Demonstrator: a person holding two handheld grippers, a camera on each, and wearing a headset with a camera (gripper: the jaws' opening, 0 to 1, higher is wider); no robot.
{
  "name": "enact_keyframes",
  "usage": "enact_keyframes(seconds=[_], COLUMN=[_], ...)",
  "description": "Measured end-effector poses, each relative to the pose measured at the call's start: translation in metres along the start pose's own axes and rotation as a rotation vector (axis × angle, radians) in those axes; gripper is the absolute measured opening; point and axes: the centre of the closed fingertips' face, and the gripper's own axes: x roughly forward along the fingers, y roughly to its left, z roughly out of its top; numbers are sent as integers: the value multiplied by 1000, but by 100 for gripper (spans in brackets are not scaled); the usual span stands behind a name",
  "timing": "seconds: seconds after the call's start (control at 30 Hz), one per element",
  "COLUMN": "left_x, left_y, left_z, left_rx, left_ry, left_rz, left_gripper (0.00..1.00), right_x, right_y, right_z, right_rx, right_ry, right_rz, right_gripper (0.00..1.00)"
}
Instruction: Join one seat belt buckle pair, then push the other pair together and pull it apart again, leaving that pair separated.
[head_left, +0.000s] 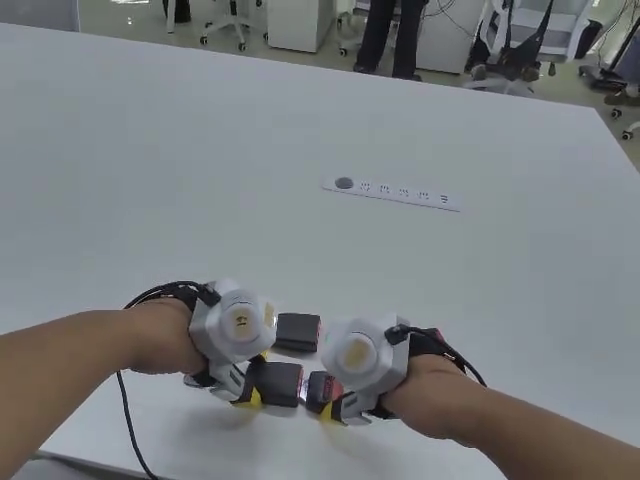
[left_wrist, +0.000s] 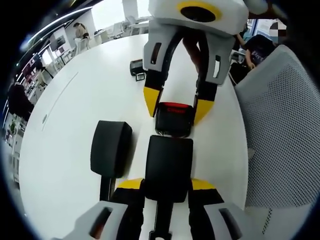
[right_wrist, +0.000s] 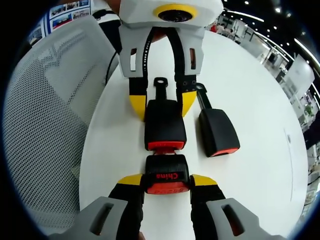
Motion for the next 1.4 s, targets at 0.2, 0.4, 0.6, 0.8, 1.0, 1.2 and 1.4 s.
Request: enact_keyframes(seconds=[0.2,0.4,0.6,0.8,1.0,1.2,1.4], left_x=[-4,-14,-27,-33,-34,-27,-23], left_y=[-4,-1,9,31,50,54,69], left_z=[-1,0,17,35,37,37,39], left_rx=[15,36,33,50,28,37,23], left_ry=[9,-8,-59,-115,-122,-114,-92], left_rz=[12,27,48,91,107,97,106], left_gripper=[42,43,44,41,44,45,44], right_x=[-3,-17,-31,-39,-51,-59,-70], right_y=[2,4,-1,-20,-39,-64,-86], right_z=[0,8,15,11,-7,-36,-68], right_rx=[38,59,56,68,63,83,77], right_ry=[-20,-48,-76,-105,-91,-62,-12], right_rz=[-2,2,-3,-26,-52,-75,-85], right_gripper=[33,34,34,33,32,32,34])
